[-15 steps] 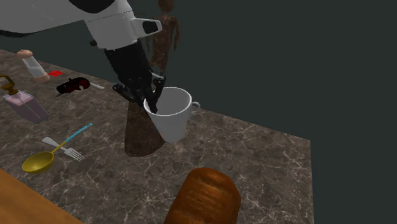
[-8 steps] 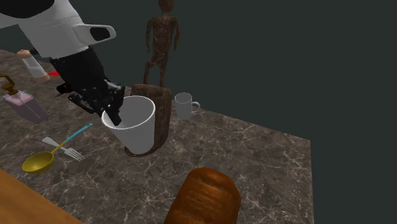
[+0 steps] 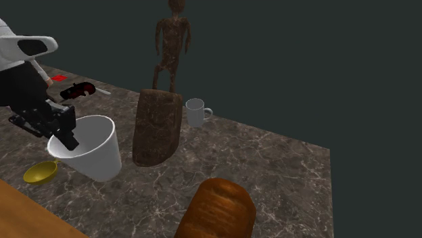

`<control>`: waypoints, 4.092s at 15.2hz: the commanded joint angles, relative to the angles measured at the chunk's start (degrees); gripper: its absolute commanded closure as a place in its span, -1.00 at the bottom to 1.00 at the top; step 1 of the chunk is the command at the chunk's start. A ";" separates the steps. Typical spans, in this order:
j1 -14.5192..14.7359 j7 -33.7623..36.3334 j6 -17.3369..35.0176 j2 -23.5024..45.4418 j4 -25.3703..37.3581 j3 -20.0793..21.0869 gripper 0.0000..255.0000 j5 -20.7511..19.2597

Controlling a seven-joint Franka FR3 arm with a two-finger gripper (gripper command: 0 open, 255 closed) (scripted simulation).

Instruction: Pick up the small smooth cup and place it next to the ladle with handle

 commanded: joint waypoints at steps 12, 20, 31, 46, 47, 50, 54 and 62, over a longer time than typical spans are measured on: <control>4.25 10.16 1.65 -0.71 -3.23 7.01 1.00 4.72; 4.40 10.82 7.83 -0.04 -8.80 7.46 1.00 4.81; 4.43 12.07 16.56 2.33 -15.31 8.27 1.00 4.52; 4.21 13.84 25.48 6.46 -20.36 9.18 1.00 3.47; 4.21 13.84 25.48 6.46 -20.36 9.18 1.00 3.47; 4.21 13.84 25.48 6.46 -20.36 9.18 -1.00 3.47; 4.21 13.84 25.47 6.46 -20.36 9.18 -1.00 3.47; 4.46 13.37 17.85 4.92 -14.19 9.07 -1.00 4.08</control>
